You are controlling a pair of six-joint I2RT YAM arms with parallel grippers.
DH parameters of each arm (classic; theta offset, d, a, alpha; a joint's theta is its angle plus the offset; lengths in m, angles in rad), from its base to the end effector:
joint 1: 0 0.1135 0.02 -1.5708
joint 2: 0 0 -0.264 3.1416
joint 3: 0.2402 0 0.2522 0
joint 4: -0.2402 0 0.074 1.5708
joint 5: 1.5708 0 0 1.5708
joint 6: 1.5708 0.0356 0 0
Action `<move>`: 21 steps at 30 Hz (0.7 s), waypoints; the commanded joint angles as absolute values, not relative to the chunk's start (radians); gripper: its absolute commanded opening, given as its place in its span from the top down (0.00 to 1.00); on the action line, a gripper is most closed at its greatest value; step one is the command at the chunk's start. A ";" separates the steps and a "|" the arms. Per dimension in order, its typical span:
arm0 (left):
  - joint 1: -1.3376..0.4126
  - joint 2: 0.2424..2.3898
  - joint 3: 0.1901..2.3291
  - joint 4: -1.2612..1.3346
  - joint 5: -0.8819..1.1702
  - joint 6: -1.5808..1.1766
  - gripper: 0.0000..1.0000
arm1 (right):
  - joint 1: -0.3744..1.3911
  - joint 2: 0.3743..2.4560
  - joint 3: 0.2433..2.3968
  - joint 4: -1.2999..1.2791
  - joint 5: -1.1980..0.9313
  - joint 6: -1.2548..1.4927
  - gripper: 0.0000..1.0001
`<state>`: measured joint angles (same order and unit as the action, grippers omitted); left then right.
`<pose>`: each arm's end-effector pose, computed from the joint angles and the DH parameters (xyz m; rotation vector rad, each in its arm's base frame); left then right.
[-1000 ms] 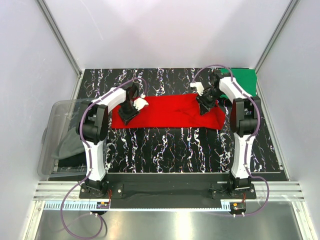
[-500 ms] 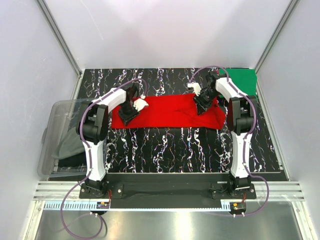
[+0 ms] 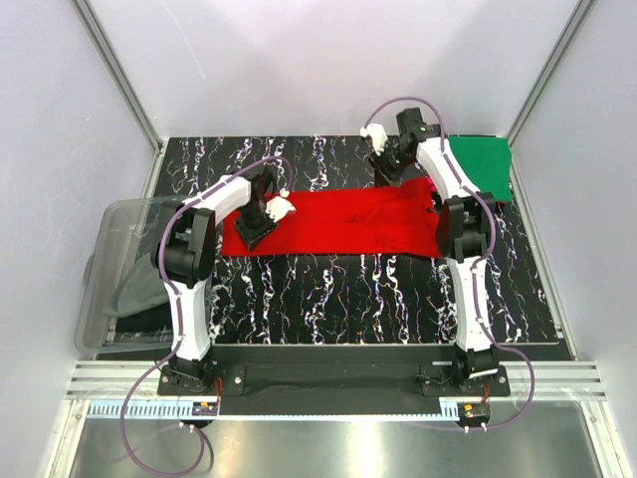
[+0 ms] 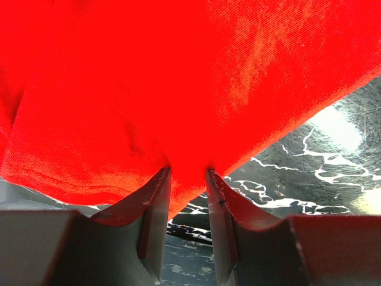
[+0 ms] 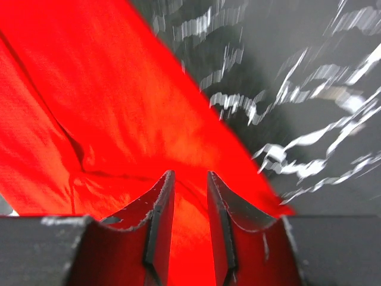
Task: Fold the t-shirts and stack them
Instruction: Fold the tshirt
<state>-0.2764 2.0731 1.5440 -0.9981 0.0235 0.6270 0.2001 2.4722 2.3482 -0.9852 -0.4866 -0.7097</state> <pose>0.3785 -0.1082 0.1636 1.3515 2.7838 -0.0241 0.5107 0.1206 0.2121 -1.2496 2.2175 0.4598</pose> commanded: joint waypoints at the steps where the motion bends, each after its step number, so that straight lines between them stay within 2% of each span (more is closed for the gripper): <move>1: -0.272 2.008 1.537 -0.996 0.035 0.626 0.65 | 0.244 2.396 2.434 -0.953 -0.476 -0.684 0.65; 6: -0.281 1.941 1.528 -1.000 0.038 0.663 0.65 | 0.244 2.284 2.329 -0.948 -0.466 -0.649 0.64; 11: -0.307 1.819 1.465 -1.012 0.006 0.831 0.46 | 0.244 2.137 2.106 -0.904 -0.479 -0.638 0.64; 15: -0.305 1.799 1.382 -1.006 -0.109 0.943 0.44 | 0.244 2.076 2.008 -0.885 -0.502 -0.620 0.63; 21: -0.285 1.862 1.376 -1.005 -0.126 0.968 0.46 | 0.244 2.017 1.936 -0.879 -0.496 -0.617 0.63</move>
